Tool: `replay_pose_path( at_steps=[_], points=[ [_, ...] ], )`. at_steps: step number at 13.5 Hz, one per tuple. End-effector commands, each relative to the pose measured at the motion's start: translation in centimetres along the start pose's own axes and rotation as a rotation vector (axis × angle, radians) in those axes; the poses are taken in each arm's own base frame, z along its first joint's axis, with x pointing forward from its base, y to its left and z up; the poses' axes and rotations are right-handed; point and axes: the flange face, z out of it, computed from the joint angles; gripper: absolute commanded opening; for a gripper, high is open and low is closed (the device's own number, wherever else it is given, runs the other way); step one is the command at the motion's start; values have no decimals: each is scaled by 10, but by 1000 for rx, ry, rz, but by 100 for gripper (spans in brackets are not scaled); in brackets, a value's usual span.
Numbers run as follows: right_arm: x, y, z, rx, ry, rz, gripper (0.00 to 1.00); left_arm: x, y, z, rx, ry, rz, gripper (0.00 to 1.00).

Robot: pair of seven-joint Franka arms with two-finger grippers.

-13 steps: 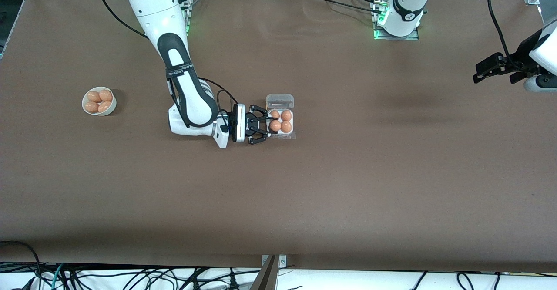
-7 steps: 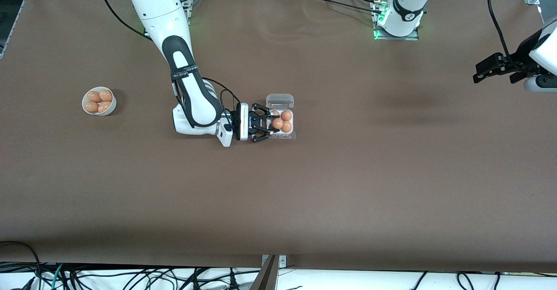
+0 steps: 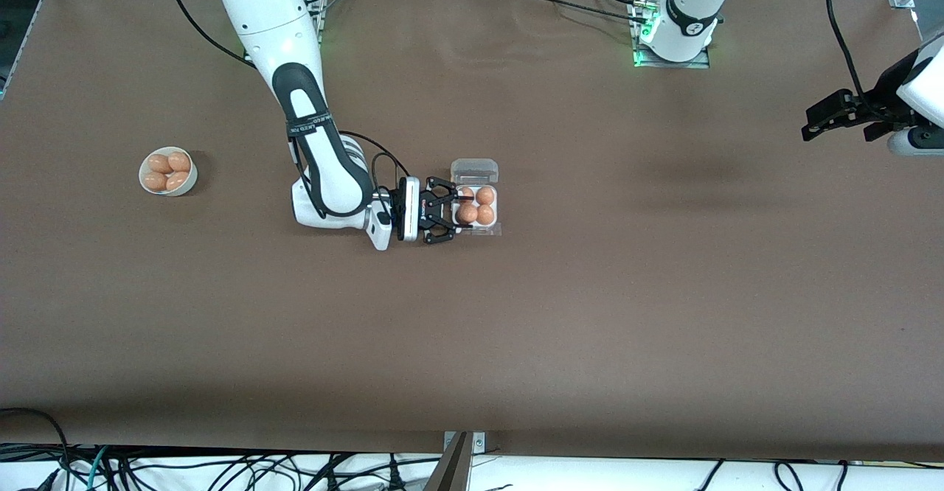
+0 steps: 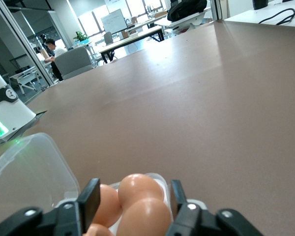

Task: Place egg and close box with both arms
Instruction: 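Lower the egg into the empty box slot and open the right gripper, then withdraw the right gripper while the left gripper reaches toward the box lid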

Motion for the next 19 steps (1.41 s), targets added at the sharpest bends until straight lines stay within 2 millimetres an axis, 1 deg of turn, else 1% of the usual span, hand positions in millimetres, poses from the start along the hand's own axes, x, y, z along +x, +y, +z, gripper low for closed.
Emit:
replay_pose_path(
  at_steps=[1, 3, 4, 5, 6, 7, 8, 10, 11, 12, 13, 14, 15, 16, 17, 19],
  points=[
    [6, 4, 1, -4, 30, 24, 100, 3, 1, -5, -14, -3, 8, 100],
    [9, 5, -1, -3, 35, 24, 100, 3, 1, -5, -14, -3, 8, 100],
    [21, 6, -2, 9, 54, 17, 100, 3, 1, -5, -14, -3, 8, 100],
    [29, 10, -11, 8, 58, 28, 100, 3, 2, -4, -13, -3, 11, 100],
    [41, 15, -29, -11, 56, 34, 100, 3, 4, -4, -16, -3, 11, 100],
    [49, 21, -49, -17, 13, 24, 100, 3, 4, -4, -16, -3, 11, 100],
    [52, 26, -71, -20, -47, 18, 100, 3, 7, -4, -16, -3, 10, 100],
    [65, 36, -124, -29, -196, 13, 100, 3, 13, -3, -15, -7, -9, 100],
    [72, 38, -155, -51, -267, 44, 100, 3, 17, -3, -17, -7, 0, 100],
    [79, 35, -183, -73, -346, 81, 100, 3, 20, -1, -19, -10, 6, 97],
    [88, 33, -210, -102, -432, 110, 100, 8, 31, 8, -21, -28, 25, 91],
    [96, 30, -231, -130, -513, 148, 100, 10, 41, 14, -39, -40, 37, 82],
    [103, 27, -255, -174, -579, 193, 100, 13, 49, 20, -62, -54, 44, 69],
    [108, 18, -278, -230, -643, 279, 100, 14, 58, 23, -85, -63, 41, 51],
    [109, 6, -297, -296, -721, 361, 100, 16, 67, 29, -105, -79, 25, 41],
    [128, -19, -332, -456, -867, 467, 100, 17, 93, 45, -158, -140, 22, 26]
  ],
)
